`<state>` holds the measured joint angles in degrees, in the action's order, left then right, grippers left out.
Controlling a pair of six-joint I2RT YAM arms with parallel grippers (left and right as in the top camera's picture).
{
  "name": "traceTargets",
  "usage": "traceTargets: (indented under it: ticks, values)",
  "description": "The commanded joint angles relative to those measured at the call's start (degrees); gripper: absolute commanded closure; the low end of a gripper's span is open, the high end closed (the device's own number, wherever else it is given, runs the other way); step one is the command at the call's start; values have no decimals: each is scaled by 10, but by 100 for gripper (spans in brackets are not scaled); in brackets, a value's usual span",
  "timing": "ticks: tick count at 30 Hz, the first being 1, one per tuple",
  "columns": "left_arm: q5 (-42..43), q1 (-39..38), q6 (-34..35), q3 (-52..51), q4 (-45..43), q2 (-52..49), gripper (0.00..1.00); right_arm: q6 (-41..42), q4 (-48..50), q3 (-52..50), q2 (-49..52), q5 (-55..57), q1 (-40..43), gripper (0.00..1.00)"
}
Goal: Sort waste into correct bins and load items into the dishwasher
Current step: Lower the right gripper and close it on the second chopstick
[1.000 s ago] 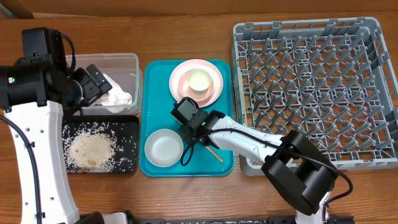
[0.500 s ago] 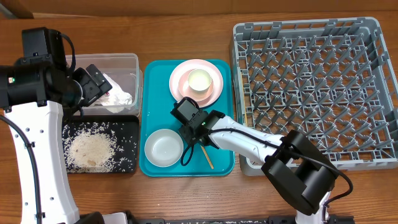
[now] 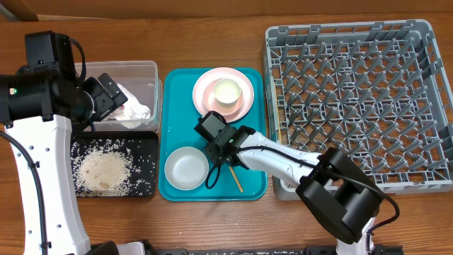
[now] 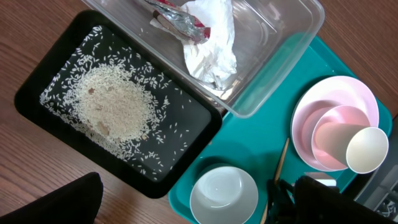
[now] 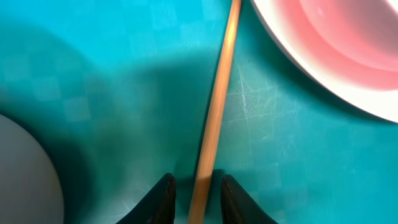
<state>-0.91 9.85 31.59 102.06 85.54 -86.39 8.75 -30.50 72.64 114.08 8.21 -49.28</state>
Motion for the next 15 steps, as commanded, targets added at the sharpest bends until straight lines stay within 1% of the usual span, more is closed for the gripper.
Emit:
traceTargets:
  ticks: [1, 5, 7, 15]
  values:
    - [-6, 3, 1, 9, -1, -2, 0, -2, 3, -3, 8, 8, -1, 75]
    - [-6, 3, 1, 9, -1, -2, 0, -2, 0, -3, 8, 8, -1, 75]
    - [-6, 3, 1, 9, -1, -2, 0, -2, 0, -3, 8, 8, -1, 81]
    - [-6, 3, 1, 9, -1, -2, 0, -2, 0, -3, 10, 6, -1, 82]
